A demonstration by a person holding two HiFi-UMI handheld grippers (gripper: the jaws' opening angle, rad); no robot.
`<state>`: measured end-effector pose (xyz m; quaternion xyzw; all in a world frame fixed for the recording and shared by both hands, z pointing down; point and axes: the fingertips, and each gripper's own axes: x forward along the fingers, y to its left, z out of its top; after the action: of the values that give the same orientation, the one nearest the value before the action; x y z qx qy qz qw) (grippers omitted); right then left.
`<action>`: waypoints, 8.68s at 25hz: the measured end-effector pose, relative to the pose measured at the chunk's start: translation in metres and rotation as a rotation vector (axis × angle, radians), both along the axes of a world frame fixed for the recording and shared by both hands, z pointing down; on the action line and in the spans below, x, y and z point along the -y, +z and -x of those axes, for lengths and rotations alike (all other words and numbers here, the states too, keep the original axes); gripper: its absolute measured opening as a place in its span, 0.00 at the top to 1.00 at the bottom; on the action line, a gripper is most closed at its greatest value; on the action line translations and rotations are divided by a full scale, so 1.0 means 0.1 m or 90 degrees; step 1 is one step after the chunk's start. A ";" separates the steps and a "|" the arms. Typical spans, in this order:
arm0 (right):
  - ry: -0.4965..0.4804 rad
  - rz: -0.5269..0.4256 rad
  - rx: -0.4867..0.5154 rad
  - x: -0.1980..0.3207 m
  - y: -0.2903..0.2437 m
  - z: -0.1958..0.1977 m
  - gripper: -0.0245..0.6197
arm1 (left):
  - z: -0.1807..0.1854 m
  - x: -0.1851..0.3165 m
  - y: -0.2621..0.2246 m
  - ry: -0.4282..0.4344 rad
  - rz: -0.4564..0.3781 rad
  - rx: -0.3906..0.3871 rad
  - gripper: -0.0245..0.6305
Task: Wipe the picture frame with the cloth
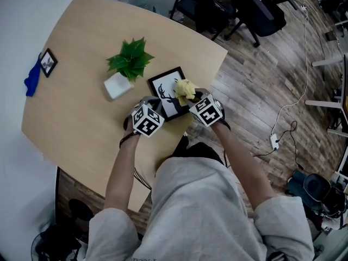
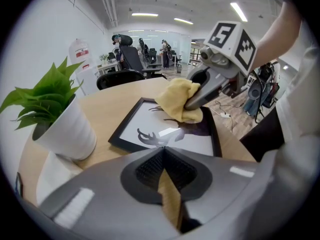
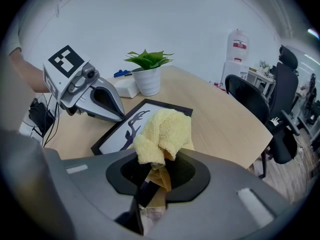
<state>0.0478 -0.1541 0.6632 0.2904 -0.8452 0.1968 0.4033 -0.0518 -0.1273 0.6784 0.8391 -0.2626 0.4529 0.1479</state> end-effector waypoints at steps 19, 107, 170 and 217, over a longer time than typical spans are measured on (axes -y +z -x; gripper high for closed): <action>-0.004 0.030 0.018 -0.44 0.03 -0.20 0.84 | 0.00 0.00 0.01 -0.009 0.007 0.003 0.88; -0.041 -0.152 -0.064 0.62 0.16 0.77 0.84 | -0.01 0.01 -0.01 -0.041 0.000 -0.084 0.88; -0.109 0.053 -0.029 -0.23 0.17 0.81 0.84 | 0.00 0.00 -0.02 0.008 0.004 -0.049 0.88; 0.167 -0.003 0.018 -0.47 -0.20 -0.83 0.84 | 0.05 -0.03 -0.14 -0.177 -0.016 -0.048 0.88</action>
<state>0.1306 -0.1075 0.6427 0.3964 -0.8061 0.2497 0.3616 -0.0568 -0.1246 0.6648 0.8129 -0.3760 0.3930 0.2084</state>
